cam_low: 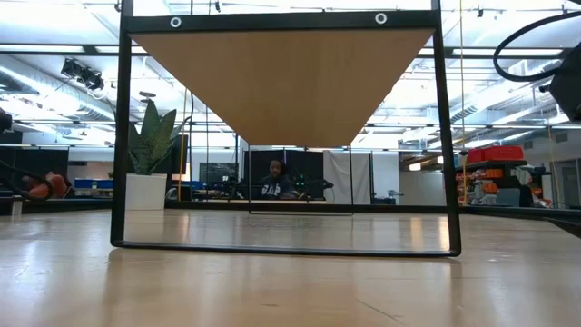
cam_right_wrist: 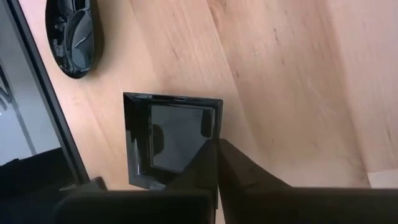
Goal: Pick & Place Mini shaped plates
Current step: Stack the square plate on top of the square plate on the shelf
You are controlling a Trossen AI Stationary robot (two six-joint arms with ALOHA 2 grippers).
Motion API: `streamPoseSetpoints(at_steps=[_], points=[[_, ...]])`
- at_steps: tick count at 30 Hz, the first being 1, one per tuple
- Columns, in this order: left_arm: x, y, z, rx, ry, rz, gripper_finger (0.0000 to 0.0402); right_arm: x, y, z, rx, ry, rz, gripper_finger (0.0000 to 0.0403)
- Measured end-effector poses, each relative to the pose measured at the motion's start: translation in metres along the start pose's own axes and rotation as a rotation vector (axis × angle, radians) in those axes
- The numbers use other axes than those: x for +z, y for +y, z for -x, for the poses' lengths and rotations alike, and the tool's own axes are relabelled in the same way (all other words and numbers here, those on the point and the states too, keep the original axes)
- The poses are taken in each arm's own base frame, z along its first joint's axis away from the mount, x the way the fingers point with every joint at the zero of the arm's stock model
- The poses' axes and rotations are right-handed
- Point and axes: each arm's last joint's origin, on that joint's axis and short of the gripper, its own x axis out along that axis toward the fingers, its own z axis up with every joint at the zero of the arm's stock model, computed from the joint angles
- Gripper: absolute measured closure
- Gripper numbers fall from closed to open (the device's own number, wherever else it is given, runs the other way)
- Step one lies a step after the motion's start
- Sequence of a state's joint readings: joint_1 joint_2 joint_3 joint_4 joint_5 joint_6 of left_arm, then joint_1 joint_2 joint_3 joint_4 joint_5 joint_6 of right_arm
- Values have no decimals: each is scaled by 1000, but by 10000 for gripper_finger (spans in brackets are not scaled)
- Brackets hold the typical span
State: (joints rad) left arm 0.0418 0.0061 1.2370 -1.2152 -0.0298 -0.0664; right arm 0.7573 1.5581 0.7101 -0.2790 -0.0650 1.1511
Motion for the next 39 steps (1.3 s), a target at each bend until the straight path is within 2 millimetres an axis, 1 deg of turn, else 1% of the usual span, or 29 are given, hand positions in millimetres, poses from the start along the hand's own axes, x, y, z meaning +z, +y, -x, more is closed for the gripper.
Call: streamPoseSetpoints(at_steps=[8, 11, 16, 24, 28, 34, 39], points=[[0, 0, 0, 0, 0, 0, 387, 0, 0, 0, 5, 6, -14, 401], [0, 0, 0, 0, 0, 0, 387, -1, 3, 5, 21, 0, -16, 402], [0, 0, 0, 0, 0, 0, 387, 3, 14, 20, 86, -38, -28, 402], [0, 0, 0, 0, 0, 0, 387, 12, 35, 50, 203, -128, -11, 403], [0, 0, 0, 0, -1, 0, 387, 18, 47, 62, 276, -182, -45, 403], [0, 0, 0, 0, 0, 0, 387, 31, 65, 78, 417, -298, -121, 403], [0, 0, 0, 0, 0, 0, 387, 49, 73, 91, 530, -396, -195, 403]])
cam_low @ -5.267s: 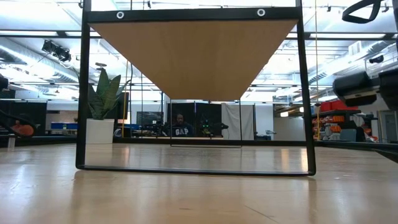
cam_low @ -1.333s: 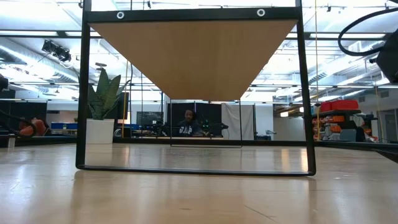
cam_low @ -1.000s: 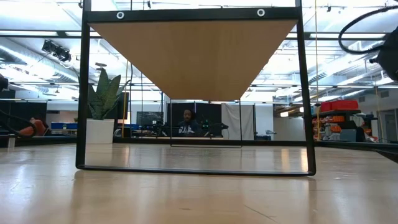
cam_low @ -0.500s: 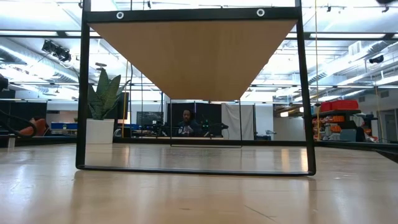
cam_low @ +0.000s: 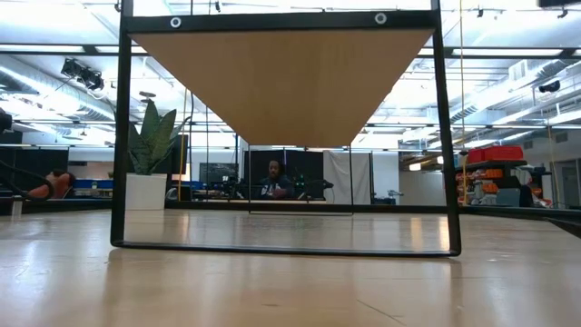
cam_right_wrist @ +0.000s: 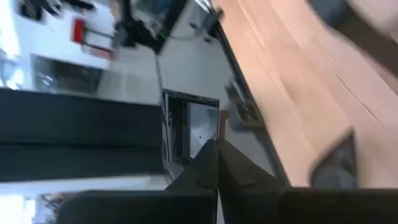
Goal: Pick & Place Mini shaped plates
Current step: Stack the square plate on top of the square plate on the shelf
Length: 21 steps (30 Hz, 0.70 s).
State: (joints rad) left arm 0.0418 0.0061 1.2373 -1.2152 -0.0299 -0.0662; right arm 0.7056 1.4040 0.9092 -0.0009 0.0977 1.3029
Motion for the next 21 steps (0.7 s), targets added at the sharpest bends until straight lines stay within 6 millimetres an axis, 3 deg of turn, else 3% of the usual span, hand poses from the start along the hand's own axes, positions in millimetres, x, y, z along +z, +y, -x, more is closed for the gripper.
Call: streamPoseSetpoints(at_steps=[11, 21], points=[[0, 0, 0, 0, 0, 0, 387, 53, 21, 5, 163, -177, -105, 403], [0, 0, 0, 0, 0, 1, 387, 93, 9, 11, 132, -357, -286, 403]])
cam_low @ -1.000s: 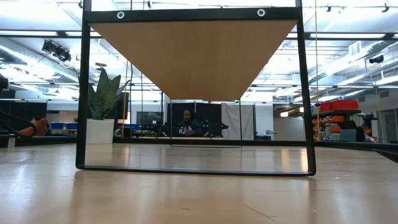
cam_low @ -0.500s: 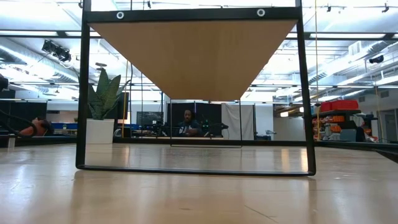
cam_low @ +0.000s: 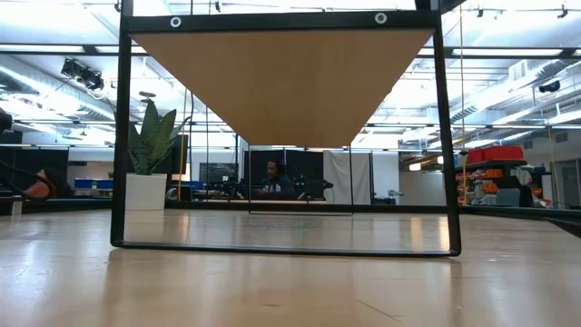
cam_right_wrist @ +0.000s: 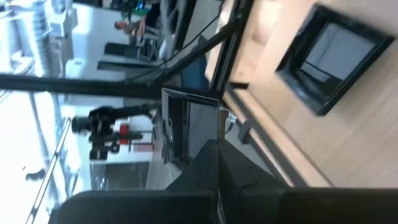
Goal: Pick & Place Mini shaped plates
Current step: Stack the square plate on top of the square plate on the shelf
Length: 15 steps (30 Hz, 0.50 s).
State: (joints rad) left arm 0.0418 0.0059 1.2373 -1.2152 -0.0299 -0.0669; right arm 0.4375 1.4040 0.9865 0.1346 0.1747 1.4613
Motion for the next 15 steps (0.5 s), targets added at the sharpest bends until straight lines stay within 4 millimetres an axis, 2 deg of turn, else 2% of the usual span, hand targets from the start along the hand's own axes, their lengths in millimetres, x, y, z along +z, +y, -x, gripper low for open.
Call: streamPoseSetpoints(at_steps=[7, 15], points=[[0, 0, 0, 0, 0, 0, 387, 6, -7, 0, -75, -87, -89, 403], [0, 0, 0, 0, 0, -1, 387, 12, -13, 1, -112, -321, -207, 403]])
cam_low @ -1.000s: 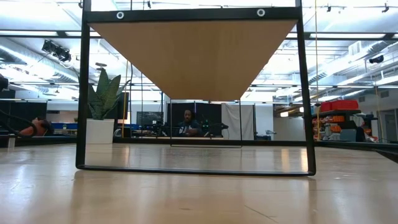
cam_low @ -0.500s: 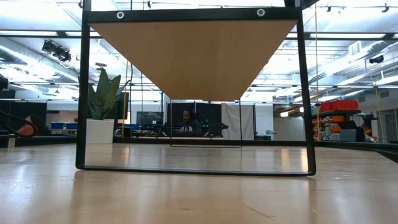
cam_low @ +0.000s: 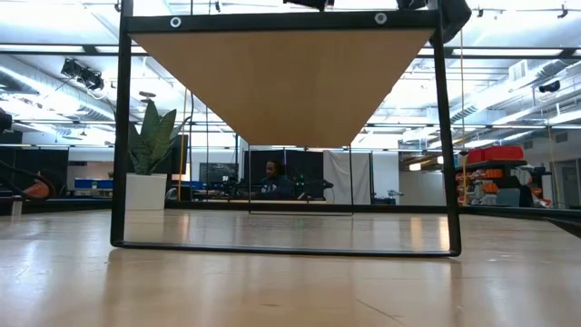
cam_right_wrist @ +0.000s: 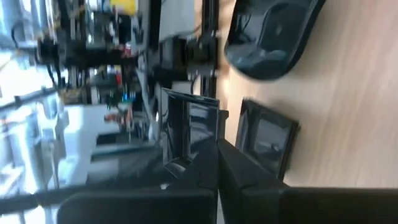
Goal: Pick & Place Mini shaped plates
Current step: Stack the square plate on top of the square plate on the shelf
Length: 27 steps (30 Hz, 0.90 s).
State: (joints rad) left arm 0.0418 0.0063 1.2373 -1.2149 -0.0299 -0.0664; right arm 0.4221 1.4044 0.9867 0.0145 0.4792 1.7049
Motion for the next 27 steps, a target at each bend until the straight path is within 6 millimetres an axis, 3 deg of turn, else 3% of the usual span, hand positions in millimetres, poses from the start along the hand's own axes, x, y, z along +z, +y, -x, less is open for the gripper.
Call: streamPoseSetpoints(at_steps=[20, 27], points=[[0, 0, 0, 0, 0, 0, 387, -9, -24, -26, -78, -79, -109, 403], [0, 0, 0, 0, 0, 0, 387, -19, -24, -25, -54, -38, -125, 403]])
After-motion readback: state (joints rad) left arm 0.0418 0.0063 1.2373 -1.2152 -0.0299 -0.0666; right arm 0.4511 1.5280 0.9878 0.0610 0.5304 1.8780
